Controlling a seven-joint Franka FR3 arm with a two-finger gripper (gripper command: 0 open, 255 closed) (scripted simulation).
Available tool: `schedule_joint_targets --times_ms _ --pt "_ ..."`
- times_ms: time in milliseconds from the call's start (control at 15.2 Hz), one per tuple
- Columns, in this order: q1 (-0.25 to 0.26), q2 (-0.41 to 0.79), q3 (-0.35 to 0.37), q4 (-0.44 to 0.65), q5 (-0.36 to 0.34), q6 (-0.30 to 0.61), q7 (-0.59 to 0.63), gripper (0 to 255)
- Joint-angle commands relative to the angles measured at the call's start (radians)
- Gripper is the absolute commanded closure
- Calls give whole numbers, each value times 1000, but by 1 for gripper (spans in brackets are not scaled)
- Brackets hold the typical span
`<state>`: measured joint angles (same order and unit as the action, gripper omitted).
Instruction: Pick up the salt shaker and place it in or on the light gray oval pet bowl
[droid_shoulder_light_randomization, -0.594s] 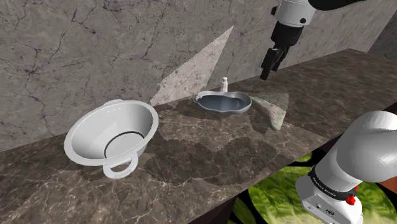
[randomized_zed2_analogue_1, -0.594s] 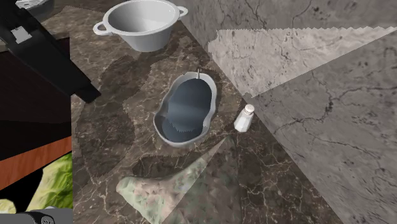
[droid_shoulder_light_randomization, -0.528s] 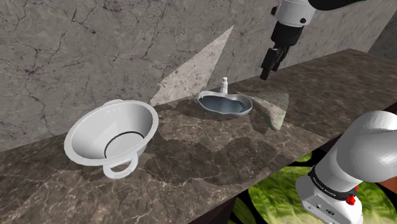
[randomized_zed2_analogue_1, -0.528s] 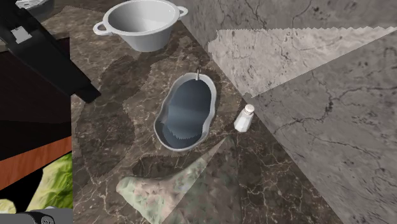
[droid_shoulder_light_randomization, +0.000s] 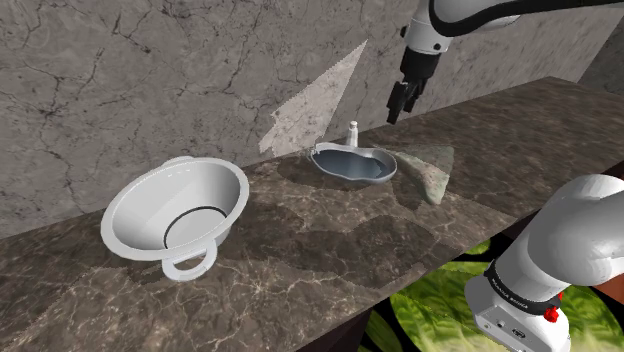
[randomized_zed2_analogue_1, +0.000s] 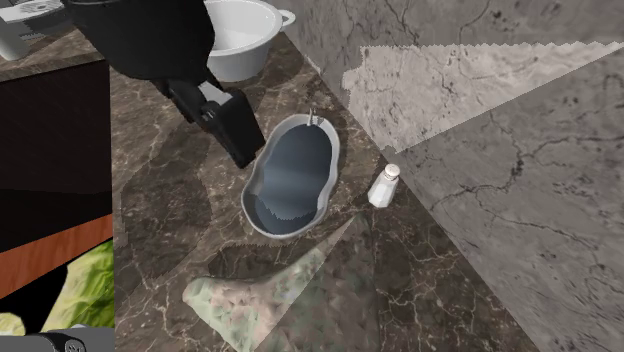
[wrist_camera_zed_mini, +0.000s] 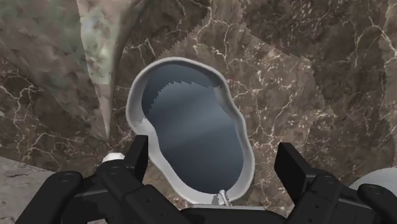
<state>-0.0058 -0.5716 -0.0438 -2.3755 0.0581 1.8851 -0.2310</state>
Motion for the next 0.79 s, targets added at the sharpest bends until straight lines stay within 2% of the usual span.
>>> schedule_joint_targets --times_ms 0,726 --pt "-4 77 -18 26 -3 52 -25 0" --pt "-17 495 -91 269 40 222 -151 0"
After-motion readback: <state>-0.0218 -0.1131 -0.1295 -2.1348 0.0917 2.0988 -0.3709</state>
